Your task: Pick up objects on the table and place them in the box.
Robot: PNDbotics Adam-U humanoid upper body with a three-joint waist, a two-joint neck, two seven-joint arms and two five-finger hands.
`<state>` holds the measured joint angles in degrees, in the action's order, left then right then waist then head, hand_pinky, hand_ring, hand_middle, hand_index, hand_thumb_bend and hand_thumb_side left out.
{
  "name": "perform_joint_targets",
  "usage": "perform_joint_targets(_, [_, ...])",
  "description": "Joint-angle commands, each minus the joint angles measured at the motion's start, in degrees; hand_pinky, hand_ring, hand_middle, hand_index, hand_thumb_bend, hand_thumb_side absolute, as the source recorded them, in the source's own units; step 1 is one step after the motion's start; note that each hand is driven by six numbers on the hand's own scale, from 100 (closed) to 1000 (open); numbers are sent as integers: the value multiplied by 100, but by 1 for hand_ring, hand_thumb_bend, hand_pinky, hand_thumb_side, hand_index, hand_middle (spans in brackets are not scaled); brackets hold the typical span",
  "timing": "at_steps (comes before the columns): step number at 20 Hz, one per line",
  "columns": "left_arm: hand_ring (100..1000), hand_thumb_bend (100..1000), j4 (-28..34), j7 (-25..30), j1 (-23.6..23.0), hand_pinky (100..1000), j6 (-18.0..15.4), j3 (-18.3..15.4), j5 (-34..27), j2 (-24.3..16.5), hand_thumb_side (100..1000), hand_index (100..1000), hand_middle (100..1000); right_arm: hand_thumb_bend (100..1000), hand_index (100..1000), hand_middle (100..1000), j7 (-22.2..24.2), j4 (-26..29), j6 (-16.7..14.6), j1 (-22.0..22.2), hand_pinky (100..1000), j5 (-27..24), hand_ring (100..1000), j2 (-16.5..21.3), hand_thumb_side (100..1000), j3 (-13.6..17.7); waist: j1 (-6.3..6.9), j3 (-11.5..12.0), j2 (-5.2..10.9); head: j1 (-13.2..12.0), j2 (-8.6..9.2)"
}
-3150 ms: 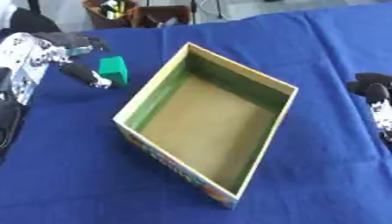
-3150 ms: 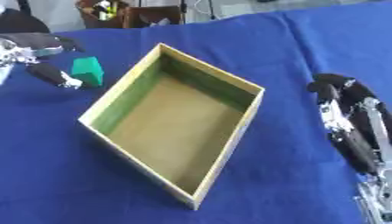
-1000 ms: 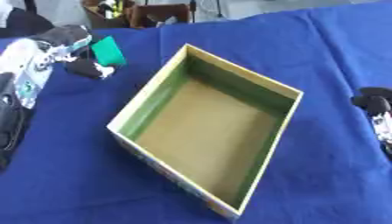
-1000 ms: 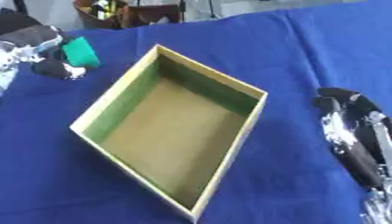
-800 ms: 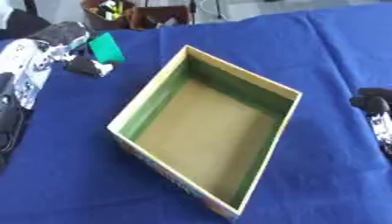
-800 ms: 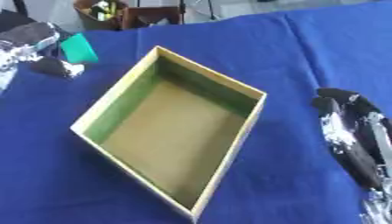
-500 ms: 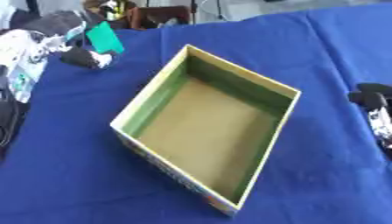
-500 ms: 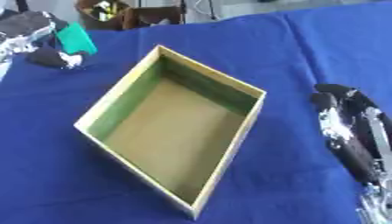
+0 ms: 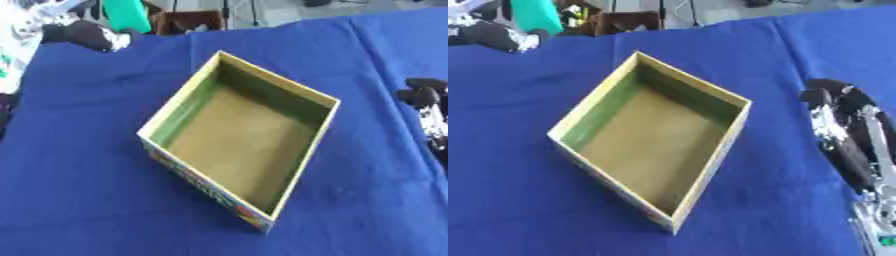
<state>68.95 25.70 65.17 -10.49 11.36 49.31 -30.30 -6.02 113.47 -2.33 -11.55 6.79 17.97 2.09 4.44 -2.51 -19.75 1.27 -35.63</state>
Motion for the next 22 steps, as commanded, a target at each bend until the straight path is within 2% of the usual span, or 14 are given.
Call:
perform_joint_targets(1, [499, 100, 535, 201, 40, 428, 76, 155, -318, -121, 571, 578, 478, 100, 759, 592, -40, 112, 11, -18, 840, -84, 761, 141, 667, 47, -47, 25, 195, 27, -73])
perform_joint_targets(11, [503, 100, 1745, 769, -212, 432, 230, 645, -911, 341, 583, 580, 482, 100, 763, 596, -149, 112, 20, -72, 841, -210, 764, 254, 681, 80, -91, 149, 376, 162, -228])
perform_joint_targets(17, [504, 100, 1887, 1117, -406, 431, 265, 919, -1124, 576, 585, 581, 483, 100, 764, 598, -242, 112, -3, -103, 841, -249, 767, 323, 690, 112, -101, 184, 426, 256, -254])
perform_joint_targets(22, [509, 100, 1867, 1087, -692, 435, 278, 996, -733, 1007, 573, 586, 487, 100, 764, 599, -380, 112, -26, -94, 840, -236, 767, 348, 689, 182, -116, 224, 432, 269, -233])
